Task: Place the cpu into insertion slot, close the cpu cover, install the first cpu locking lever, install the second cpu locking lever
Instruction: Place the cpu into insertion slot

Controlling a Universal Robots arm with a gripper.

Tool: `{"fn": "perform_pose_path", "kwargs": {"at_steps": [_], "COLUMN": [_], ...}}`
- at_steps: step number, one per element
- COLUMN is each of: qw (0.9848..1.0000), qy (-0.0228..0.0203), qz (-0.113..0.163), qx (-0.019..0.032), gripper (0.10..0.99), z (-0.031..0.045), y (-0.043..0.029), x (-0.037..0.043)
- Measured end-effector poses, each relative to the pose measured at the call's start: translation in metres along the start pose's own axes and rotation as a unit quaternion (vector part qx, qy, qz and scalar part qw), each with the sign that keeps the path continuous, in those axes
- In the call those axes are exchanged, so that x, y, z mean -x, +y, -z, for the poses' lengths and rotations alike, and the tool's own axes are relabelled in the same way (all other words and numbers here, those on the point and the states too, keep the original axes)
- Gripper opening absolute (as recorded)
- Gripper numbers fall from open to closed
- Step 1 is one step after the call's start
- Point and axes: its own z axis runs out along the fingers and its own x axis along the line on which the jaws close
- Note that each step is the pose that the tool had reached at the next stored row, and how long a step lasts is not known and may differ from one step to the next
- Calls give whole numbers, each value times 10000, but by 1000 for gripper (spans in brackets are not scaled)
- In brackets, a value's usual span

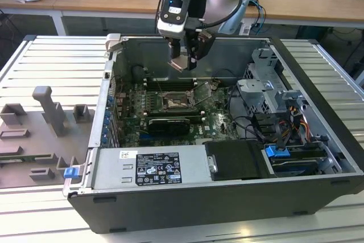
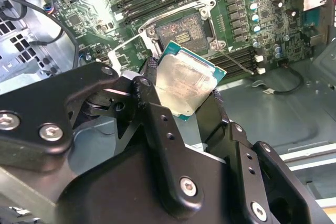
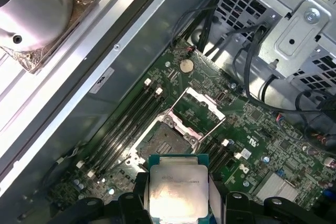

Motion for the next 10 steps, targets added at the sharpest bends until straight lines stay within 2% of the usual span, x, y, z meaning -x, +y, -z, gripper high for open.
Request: {"fn": "perform_pose_path", "kwargs": {"at_steps": [4,10], "qw": [10000,9995], "qy": [-5,-26], "qz": [-54,-307], "qx": [0,4], "gripper": [541,541], "z": [-16,-37], "y": [-1,-3], "x": [0,0]}}
